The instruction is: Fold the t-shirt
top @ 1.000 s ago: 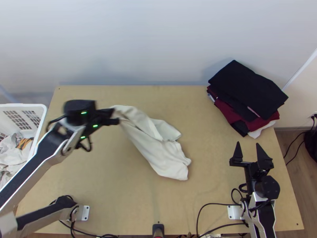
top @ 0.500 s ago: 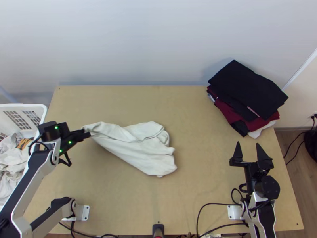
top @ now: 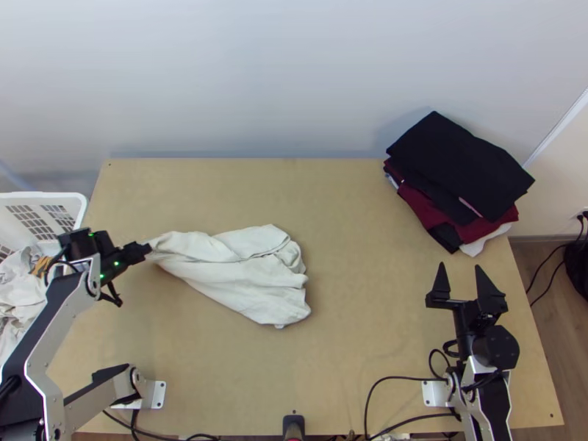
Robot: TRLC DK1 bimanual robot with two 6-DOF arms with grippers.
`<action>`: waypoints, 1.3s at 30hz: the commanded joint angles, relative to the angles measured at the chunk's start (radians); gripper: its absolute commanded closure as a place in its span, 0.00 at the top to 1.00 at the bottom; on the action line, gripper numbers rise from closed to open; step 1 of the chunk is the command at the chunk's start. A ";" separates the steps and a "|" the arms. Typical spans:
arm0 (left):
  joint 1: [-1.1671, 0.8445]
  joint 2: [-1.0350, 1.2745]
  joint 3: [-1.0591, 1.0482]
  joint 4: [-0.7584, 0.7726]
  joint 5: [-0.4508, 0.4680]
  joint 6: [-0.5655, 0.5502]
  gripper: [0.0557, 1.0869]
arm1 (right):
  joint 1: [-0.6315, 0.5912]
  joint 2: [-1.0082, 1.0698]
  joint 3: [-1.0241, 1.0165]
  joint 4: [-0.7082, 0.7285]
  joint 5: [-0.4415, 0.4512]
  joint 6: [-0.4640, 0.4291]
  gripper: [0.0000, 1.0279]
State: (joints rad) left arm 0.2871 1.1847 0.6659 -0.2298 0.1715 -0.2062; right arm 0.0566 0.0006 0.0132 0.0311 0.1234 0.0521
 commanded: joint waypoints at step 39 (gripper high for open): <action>-0.075 -0.178 0.514 -0.747 -0.021 0.024 0.96 | 0.313 0.006 -0.007 -0.037 -0.045 0.161 0.96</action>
State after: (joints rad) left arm 0.2176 1.0325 1.1561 -0.9535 0.1638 -0.2005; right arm 0.3241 0.0010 0.0135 0.0200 0.0872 0.1837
